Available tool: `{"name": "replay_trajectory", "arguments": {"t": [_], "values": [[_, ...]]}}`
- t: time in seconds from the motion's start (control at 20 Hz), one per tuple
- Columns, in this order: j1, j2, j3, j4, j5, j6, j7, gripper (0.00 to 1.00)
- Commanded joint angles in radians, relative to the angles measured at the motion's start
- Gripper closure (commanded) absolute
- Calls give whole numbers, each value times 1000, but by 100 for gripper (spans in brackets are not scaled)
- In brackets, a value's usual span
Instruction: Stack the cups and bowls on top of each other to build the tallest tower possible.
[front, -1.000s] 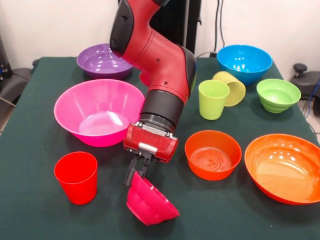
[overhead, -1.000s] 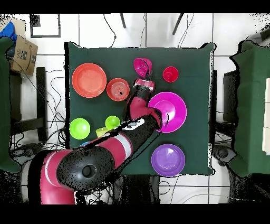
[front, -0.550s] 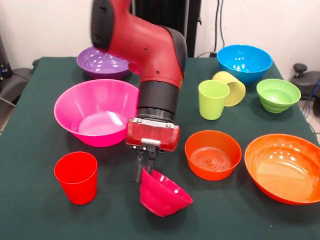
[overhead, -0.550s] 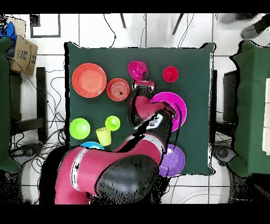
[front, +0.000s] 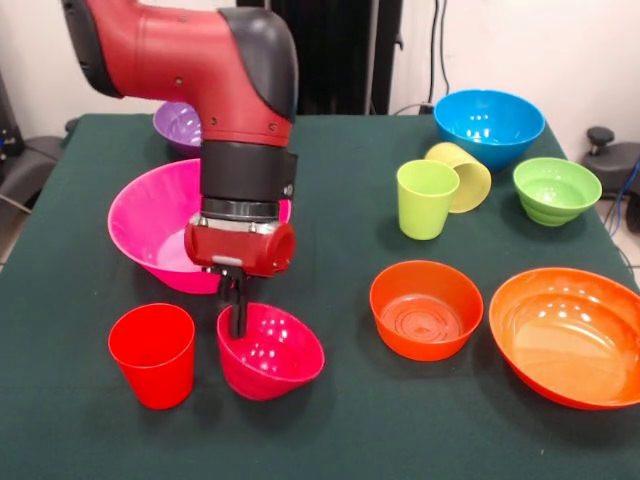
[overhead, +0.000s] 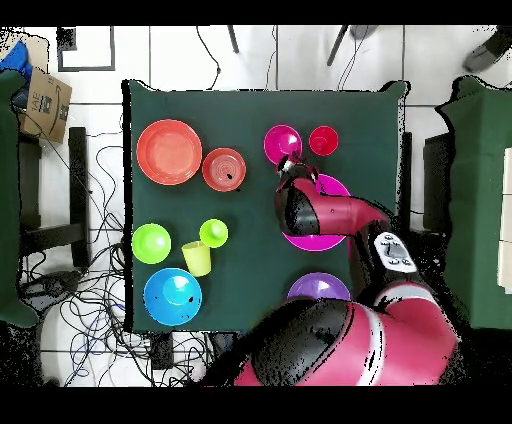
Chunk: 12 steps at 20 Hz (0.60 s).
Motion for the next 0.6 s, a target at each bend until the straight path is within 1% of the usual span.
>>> {"name": "replay_trajectory", "arguments": {"t": [0.05,0.2,0.25,0.4,0.6], "values": [[-54,-63,355,187,74,288,56,100],[-67,-75,365,208,120,331,51,100],[-74,-60,370,225,128,324,58,100],[-114,-54,418,249,147,363,29,100],[-131,-97,441,280,159,388,13,100]]}}
